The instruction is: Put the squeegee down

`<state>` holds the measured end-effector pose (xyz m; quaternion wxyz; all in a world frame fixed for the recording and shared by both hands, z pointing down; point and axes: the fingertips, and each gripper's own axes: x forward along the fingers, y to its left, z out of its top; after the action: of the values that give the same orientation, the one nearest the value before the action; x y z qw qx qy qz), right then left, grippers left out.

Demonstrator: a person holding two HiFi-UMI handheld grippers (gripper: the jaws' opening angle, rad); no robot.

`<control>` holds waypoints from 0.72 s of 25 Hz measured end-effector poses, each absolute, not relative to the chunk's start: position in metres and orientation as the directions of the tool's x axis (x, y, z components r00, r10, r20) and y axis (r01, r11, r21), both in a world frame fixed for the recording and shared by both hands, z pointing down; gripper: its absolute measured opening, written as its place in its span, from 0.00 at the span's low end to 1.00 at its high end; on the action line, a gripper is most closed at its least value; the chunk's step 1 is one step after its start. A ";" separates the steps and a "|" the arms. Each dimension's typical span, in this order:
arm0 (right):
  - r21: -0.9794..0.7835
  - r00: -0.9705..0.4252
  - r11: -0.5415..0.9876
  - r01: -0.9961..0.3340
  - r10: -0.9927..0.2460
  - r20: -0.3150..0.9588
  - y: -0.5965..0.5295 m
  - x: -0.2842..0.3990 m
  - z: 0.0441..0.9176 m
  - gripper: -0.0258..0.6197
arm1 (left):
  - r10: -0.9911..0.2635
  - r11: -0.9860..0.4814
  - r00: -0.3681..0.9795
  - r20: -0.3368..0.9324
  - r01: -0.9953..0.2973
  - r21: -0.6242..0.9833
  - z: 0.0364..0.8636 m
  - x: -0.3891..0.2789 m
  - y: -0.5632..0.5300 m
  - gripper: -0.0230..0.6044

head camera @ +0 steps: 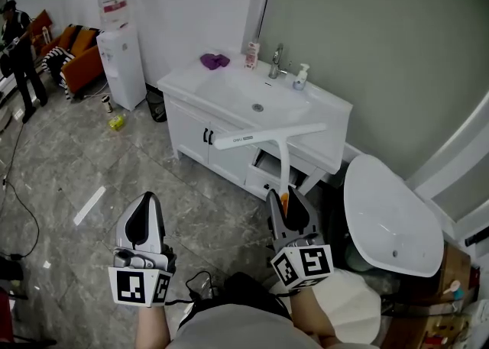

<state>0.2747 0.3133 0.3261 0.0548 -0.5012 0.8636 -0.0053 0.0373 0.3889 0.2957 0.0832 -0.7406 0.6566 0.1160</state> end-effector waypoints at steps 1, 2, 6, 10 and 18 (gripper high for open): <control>-0.066 -0.490 0.495 -0.866 -0.868 -0.084 0.310 0.273 0.328 0.25 | -0.954 -0.127 0.114 -0.278 -0.991 0.029 0.297 0.036 0.386 0.05; -0.067 -0.488 0.493 -0.867 -0.869 -0.082 0.307 0.272 0.329 0.24 | -0.954 -0.129 0.116 -0.275 -0.991 0.028 0.298 0.035 0.382 0.05; -0.073 -0.487 0.492 -0.868 -0.870 -0.075 0.282 0.261 0.336 0.24 | -0.960 -0.118 0.105 -0.260 -0.992 0.033 0.304 0.021 0.360 0.05; -0.072 -0.497 0.502 -0.862 -0.864 -0.079 0.244 0.252 0.337 0.25 | -0.961 -0.103 0.093 -0.260 -0.994 0.027 0.306 0.013 0.327 0.05; -0.077 -0.522 0.532 -0.843 -0.844 -0.118 0.149 0.233 0.321 0.25 | -0.950 -0.076 0.070 -0.303 -0.997 0.006 0.285 0.001 0.242 0.05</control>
<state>0.2333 0.1493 0.3210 0.0704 -0.4836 0.8725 -0.0048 0.0005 0.2423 0.2851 0.1020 -0.7244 0.6721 0.1144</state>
